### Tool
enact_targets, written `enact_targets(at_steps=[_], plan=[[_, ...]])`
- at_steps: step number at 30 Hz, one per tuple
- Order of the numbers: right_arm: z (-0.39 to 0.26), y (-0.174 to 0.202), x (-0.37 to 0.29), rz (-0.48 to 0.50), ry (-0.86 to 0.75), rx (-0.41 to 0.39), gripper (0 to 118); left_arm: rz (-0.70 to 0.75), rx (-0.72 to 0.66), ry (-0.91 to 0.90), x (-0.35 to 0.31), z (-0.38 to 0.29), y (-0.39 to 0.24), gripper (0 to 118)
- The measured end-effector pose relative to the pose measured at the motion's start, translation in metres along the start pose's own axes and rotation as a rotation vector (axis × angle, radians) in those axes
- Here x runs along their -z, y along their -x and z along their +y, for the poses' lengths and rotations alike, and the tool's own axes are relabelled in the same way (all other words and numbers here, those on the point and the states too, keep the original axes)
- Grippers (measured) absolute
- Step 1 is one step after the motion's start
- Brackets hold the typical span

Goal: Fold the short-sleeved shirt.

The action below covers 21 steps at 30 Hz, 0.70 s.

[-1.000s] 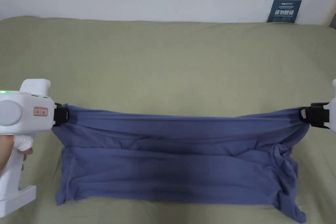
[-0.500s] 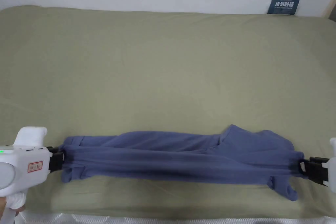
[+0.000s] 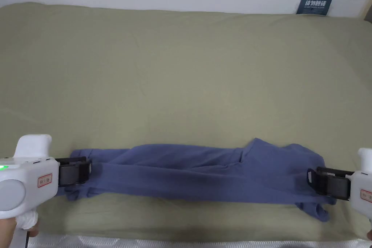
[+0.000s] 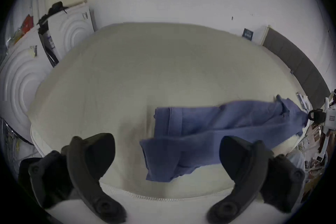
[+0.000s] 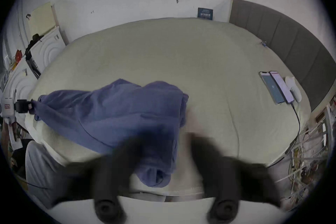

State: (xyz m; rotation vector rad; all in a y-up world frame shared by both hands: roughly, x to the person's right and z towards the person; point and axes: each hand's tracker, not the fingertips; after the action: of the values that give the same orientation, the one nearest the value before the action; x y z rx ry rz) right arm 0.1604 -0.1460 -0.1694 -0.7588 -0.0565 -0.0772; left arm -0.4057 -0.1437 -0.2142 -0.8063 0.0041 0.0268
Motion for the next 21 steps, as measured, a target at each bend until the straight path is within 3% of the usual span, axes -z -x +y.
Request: enact_targets(at_steps=[2,3,4,5,6,8,13,18,21], plan=[[0.014,0.007,-0.007,-0.014,-0.009,-0.019,105,-0.007,-0.010,0.002,-0.007,0.005,-0.003,113],[0.018,0.012,-0.010,-0.018,-0.063,-0.029,98,-0.012,-0.015,-0.025,-0.011,0.007,-0.005,104],[0.021,0.017,-0.013,-0.013,-0.103,-0.037,68,-0.013,-0.013,-0.036,-0.015,0.009,-0.008,71],[0.017,0.029,-0.009,-0.005,-0.124,-0.064,25,-0.017,0.002,-0.041,-0.018,0.011,-0.014,27],[0.020,0.039,-0.007,-0.010,-0.154,-0.081,0,-0.020,0.014,-0.066,-0.019,0.012,-0.019,0],[0.019,0.062,-0.007,-0.011,-0.250,-0.126,0,-0.040,0.024,-0.092,-0.020,0.017,-0.033,0],[0.025,0.121,-0.008,0.020,-0.381,-0.152,0,-0.128,-0.016,-0.076,-0.019,0.023,-0.045,0],[0.022,0.164,0.001,-0.001,-0.467,-0.144,0,-0.356,-0.189,0.070,0.012,0.037,-0.002,0],[0.022,0.180,0.006,-0.025,-0.491,-0.151,0,-0.390,-0.229,0.147,0.022,0.044,0.017,0]])
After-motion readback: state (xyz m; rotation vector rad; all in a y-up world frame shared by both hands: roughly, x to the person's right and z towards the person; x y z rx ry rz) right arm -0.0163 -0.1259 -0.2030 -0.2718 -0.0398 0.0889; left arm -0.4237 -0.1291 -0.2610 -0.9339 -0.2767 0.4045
